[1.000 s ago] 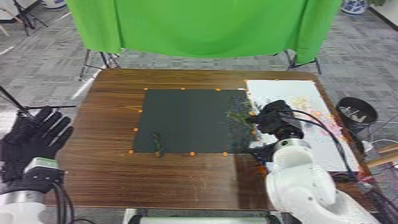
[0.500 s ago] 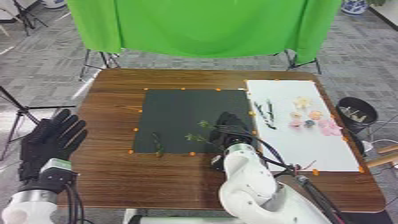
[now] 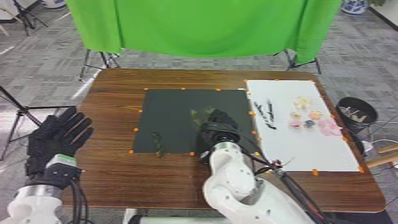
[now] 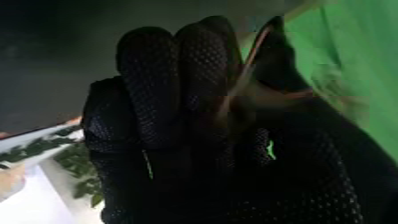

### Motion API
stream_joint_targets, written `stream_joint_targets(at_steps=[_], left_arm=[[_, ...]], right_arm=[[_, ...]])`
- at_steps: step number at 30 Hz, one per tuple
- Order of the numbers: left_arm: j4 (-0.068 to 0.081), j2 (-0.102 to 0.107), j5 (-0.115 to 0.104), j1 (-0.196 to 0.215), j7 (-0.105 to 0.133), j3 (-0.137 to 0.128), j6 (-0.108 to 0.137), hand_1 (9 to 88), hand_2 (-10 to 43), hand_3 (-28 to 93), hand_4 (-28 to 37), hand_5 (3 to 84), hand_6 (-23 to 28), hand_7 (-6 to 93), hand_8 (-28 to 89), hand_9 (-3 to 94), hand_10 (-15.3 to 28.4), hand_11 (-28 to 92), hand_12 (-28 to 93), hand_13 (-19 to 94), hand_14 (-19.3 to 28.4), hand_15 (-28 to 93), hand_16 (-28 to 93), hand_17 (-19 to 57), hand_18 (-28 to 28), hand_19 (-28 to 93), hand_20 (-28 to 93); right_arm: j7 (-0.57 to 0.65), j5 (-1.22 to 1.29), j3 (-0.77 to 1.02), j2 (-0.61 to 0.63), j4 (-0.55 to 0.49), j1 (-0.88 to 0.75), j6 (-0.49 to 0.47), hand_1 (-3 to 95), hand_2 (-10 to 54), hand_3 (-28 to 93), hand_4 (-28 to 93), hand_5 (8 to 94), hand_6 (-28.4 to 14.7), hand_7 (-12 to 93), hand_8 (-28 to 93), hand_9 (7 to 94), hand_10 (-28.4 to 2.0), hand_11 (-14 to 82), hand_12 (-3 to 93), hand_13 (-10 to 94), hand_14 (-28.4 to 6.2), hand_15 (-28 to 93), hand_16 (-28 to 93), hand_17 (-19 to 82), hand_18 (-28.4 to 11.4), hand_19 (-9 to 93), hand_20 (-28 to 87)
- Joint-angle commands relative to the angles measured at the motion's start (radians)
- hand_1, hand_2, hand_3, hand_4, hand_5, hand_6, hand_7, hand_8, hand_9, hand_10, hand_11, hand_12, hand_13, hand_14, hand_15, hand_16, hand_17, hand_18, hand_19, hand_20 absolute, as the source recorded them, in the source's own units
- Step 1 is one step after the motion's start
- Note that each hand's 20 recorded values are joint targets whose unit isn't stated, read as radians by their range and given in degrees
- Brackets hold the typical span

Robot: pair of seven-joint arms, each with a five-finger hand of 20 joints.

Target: Arrange flowers

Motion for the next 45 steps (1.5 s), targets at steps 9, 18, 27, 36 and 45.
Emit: stream_joint_targets(at_steps=[9, 18, 27, 36, 45], left_arm=[[-0.001, -0.003, -0.008, 0.027, 0.006, -0.015, -0.014, 30.0, 15.1, 72, -28.3, 45.7, 10.1, 15.7, -9, 38.7, 16.4, 22, 12, 28, 16.6, 41, -7, -5.9, 15.9, 40, 8], [-0.007, -0.014, -0.02, 0.054, 0.032, -0.032, -0.016, 30.0, 15.1, 72, -28.3, 45.7, 10.1, 15.7, -9, 38.7, 16.4, 22, 12, 28, 16.6, 41, -7, -5.9, 16.0, 41, 8], [-0.005, -0.019, -0.013, 0.05, 0.03, -0.038, -0.027, 30.0, 15.2, 72, -28.3, 45.6, 10.2, 15.6, -9, 38.7, 16.3, 22, 12, 28, 16.6, 40, -7, -5.9, 16.1, 40, 8], [-0.005, -0.02, -0.015, 0.047, 0.025, -0.029, -0.027, 30.0, 15.3, 72, -28.3, 45.5, 10.0, 15.8, -9, 38.7, 16.4, 22, 12, 28, 16.6, 40, -7, -5.9, 16.1, 40, 9], [-0.002, -0.02, -0.021, 0.039, 0.017, -0.023, -0.027, 30.1, 15.4, 72, -28.3, 45.6, 10.1, 15.7, -9, 38.7, 16.4, 22, 12, 28, 16.6, 41, -7, -5.9, 16.1, 40, 9]], right_arm=[[-0.057, -0.023, -0.031, 0.039, -0.069, -0.002, 0.074, 30.4, 0.2, 79, -19, 65.8, -8.0, 28, -10, 78.0, -16.9, 42.1, 30.2, 73, -16.8, 56, 24, 49, -25.0, 93, 30], [-0.187, 0.148, 0.136, 0.136, -0.234, -0.103, -0.268, 38.0, 7.9, 78, -23, 60.8, -6.8, 41, 13, 74.2, -17.6, 32.0, 24.5, 69, -16.4, 54, 23, 43, -23.6, 93, 28], [-0.177, 0.145, 0.251, 0.201, -0.297, -0.232, -0.263, 30.8, 15.0, 77, -20, 61.5, -6.8, 33, 0, 69.6, -20.2, 21.3, 19.8, 63, -17.8, 51, 21, 38, -24.4, 89, 28], [-0.388, 0.062, 0.301, 0.187, -0.26, -0.252, -0.565, 42.2, 19.5, 77, -26, 65.8, -5.6, 22, 2, 63.9, -18.3, 19.6, 20.5, 53, -16.6, 52, 22, 29, -21.1, 81, 33], [-0.392, 0.085, 0.248, 0.136, -0.229, -0.204, -0.594, 37.0, 20.7, 79, -24, 63.1, -4.8, 19, -2, 63.0, -18.1, 19.1, 20.5, 53, -16.6, 52, 23, 29, -21.7, 79, 36]])
